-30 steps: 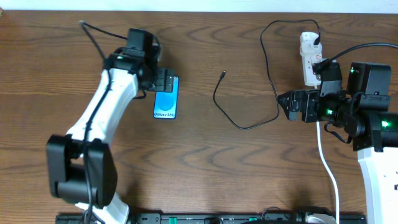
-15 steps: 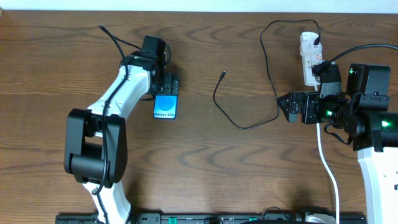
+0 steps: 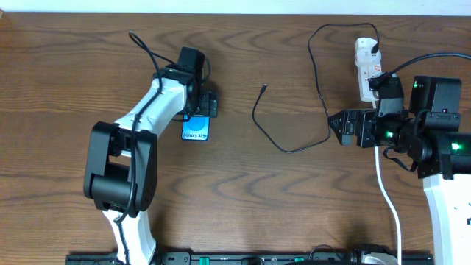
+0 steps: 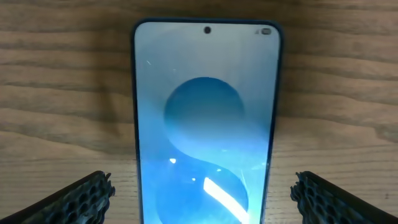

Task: Plug charger to phone and switch on socket
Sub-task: 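Close the left gripper on the phone's top edge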

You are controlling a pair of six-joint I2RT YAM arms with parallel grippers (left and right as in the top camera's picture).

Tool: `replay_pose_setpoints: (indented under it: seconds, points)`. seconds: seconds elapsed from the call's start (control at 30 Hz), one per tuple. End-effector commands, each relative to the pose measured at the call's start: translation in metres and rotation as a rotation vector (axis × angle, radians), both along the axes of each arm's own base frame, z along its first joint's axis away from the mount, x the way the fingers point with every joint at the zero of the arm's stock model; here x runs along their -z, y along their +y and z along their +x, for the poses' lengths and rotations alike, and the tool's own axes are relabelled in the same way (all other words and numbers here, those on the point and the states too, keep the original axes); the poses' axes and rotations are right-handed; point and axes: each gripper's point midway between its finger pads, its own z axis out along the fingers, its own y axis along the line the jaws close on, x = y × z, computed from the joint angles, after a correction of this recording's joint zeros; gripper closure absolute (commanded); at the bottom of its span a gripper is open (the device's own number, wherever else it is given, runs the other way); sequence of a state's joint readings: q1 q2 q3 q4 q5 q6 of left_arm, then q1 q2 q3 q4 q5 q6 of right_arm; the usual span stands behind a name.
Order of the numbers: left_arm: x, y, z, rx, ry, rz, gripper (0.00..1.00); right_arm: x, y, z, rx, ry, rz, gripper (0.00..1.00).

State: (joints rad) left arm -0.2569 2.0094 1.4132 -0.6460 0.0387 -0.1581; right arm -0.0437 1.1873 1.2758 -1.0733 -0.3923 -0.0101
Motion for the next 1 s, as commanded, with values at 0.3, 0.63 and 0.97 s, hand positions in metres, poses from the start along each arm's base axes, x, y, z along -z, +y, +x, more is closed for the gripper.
replay_pose_setpoints:
  seconds: [0.3,0.63,0.97]
  points:
    - [0.005,0.001,0.0,-0.014,-0.004,0.045,0.04,-0.005,0.002,0.0,-0.001,-0.009,0.002,0.01]
    - [0.006,-0.002,-0.002,-0.06,-0.002,0.032,0.04,-0.006,0.002,0.0,-0.001,-0.011,0.002,0.01]
    - [0.016,-0.003,-0.001,-0.069,0.01,0.034,0.04,-0.003,0.002,-0.003,-0.002,0.005,0.002,0.01]
